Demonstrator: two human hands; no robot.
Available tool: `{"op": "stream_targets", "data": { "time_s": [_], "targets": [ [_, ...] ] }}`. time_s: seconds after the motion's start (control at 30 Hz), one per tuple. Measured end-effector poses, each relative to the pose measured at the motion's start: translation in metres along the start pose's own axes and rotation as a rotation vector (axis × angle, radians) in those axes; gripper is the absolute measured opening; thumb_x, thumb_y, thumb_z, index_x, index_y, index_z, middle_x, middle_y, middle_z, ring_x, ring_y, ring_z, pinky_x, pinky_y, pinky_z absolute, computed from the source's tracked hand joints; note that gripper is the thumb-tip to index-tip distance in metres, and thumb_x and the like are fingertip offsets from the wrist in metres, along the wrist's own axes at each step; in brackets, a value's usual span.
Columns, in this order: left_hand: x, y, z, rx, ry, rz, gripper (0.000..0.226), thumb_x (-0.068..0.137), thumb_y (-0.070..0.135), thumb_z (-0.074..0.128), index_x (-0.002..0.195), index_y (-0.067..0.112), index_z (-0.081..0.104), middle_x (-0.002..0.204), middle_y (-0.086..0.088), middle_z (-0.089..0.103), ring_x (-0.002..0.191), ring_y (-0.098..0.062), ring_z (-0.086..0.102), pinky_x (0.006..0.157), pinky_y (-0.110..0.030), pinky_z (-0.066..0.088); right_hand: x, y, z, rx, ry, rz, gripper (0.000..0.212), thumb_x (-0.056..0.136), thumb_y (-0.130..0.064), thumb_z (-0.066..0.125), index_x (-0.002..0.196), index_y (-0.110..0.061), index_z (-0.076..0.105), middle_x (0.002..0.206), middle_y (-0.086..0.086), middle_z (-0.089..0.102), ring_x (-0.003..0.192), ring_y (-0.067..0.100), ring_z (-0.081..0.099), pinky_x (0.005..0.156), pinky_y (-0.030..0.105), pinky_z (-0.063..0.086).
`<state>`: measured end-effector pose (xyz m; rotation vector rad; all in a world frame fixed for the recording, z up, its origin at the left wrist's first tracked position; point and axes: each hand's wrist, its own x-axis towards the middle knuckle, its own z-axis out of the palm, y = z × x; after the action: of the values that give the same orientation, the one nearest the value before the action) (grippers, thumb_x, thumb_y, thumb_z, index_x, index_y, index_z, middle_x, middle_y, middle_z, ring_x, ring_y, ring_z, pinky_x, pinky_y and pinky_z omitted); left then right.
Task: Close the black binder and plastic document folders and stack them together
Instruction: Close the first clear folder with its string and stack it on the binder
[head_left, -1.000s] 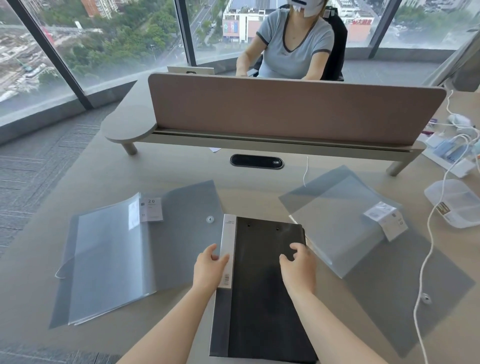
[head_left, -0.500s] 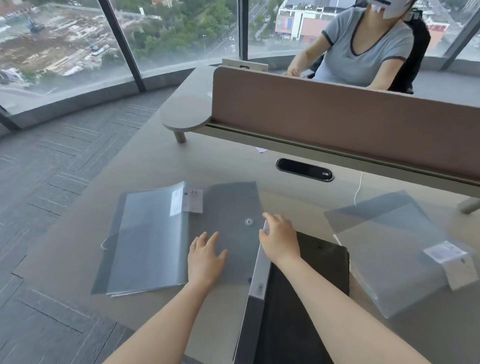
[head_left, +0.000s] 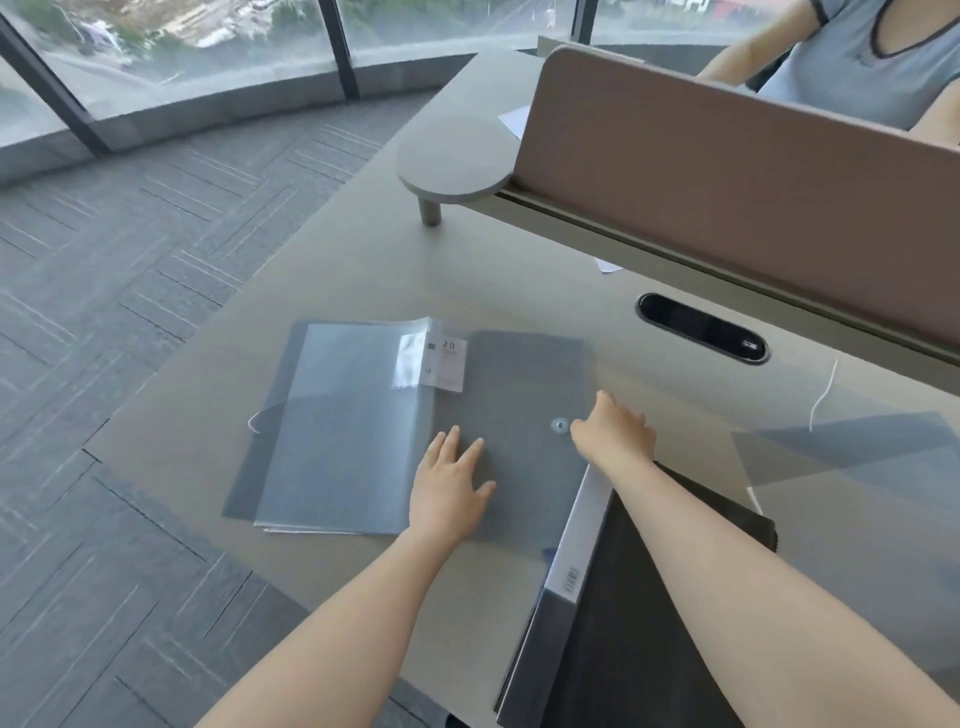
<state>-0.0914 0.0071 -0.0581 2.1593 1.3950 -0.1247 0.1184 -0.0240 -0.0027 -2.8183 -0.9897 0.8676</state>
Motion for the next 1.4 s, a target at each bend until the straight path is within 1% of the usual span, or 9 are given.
{"op": "stream_targets", "data": {
  "time_s": [0.3,0.5,0.63,0.77,0.93,1.03,1.13,1.27,1.4],
  "targets": [
    [0.007,-0.016,-0.002,0.043,0.030,-0.007,0.062,0.097,0.042,0.050,0.154,0.031,0.029,0.167,-0.001,0.008,0.154,-0.021,0.000,0.124,-0.035,0.010,0.037,-0.014,0.009,0.057,-0.078,0.071,0.041,0.084,-0.016,0.048,0.125,-0.016,0.051,0.125,0.008,0.060,0.121,0.033,0.053,0.099,0.040,0.038],
    [0.010,-0.026,-0.008,0.025,0.053,-0.047,0.062,0.097,0.042,0.050,0.154,0.030,0.028,0.167,0.000,0.007,0.154,-0.021,-0.001,0.124,-0.035,0.006,0.044,-0.025,0.023,0.204,-0.023,-0.031,0.012,0.080,-0.017,0.052,0.090,-0.017,0.057,0.090,0.002,0.066,0.089,0.030,0.060,0.073,0.033,0.041],
    [0.011,-0.030,-0.011,-0.009,0.072,-0.058,0.059,0.098,0.040,0.050,0.152,0.026,0.034,0.167,-0.002,0.011,0.154,-0.021,0.001,0.124,-0.035,0.007,0.038,-0.037,0.027,0.454,-0.005,-0.120,0.011,0.088,-0.012,0.046,0.095,-0.010,0.055,0.079,0.000,0.057,0.078,0.033,0.061,0.065,0.036,0.045],
    [0.011,-0.029,-0.020,-0.136,0.166,-0.068,0.056,0.097,0.032,0.054,0.149,0.019,0.040,0.164,-0.007,0.022,0.153,-0.024,0.010,0.123,-0.035,0.014,0.023,-0.045,0.023,0.686,-0.015,-0.136,0.015,0.093,-0.008,0.036,0.091,-0.017,0.049,0.080,-0.004,0.055,0.061,0.040,0.070,0.062,0.049,0.057],
    [0.013,-0.038,-0.053,-0.217,0.379,-0.148,0.068,0.093,0.025,0.064,0.150,0.005,0.035,0.160,-0.018,0.026,0.147,-0.036,0.024,0.119,-0.041,0.021,0.001,-0.055,0.005,0.960,-0.024,-0.160,0.028,0.096,-0.008,0.034,0.084,-0.028,0.049,0.090,0.010,0.070,0.044,0.029,0.059,0.050,0.035,0.054],
    [0.011,-0.042,-0.082,-0.377,0.448,-0.266,0.078,0.093,0.031,0.063,0.154,0.005,0.023,0.162,-0.017,0.022,0.150,-0.032,0.018,0.121,-0.038,0.014,-0.013,-0.061,-0.010,1.087,-0.003,-0.192,0.023,0.098,-0.006,0.034,0.095,-0.020,0.052,0.079,0.008,0.070,0.039,0.025,0.055,0.045,0.029,0.048],
    [0.007,-0.047,-0.106,-0.502,0.497,-0.279,0.082,0.093,0.039,0.063,0.155,0.007,0.020,0.163,-0.010,0.023,0.151,-0.024,0.016,0.123,-0.038,0.013,-0.027,-0.065,-0.025,1.182,0.014,-0.250,0.022,0.100,-0.006,0.036,0.097,-0.019,0.053,0.074,0.006,0.070,0.035,0.019,0.056,0.038,0.024,0.046],
    [0.000,-0.052,-0.135,-0.752,0.491,-0.214,0.083,0.087,0.049,0.066,0.154,0.017,0.030,0.156,0.000,0.039,0.145,-0.015,0.034,0.120,-0.040,0.027,-0.044,-0.070,-0.044,1.300,0.025,-0.315,0.022,0.101,-0.004,0.038,0.095,-0.020,0.054,0.068,0.002,0.072,0.033,0.017,0.056,0.037,0.021,0.044],
    [-0.010,-0.043,-0.167,-0.913,0.460,-0.110,0.067,0.076,0.063,0.069,0.129,0.022,0.058,0.123,0.002,0.069,0.115,-0.018,0.064,0.103,-0.048,0.048,-0.058,-0.072,-0.062,1.378,0.042,-0.376,0.023,0.100,-0.003,0.039,0.096,-0.019,0.055,0.068,0.002,0.073,0.035,0.020,0.056,0.039,0.023,0.044]
  ]
}}
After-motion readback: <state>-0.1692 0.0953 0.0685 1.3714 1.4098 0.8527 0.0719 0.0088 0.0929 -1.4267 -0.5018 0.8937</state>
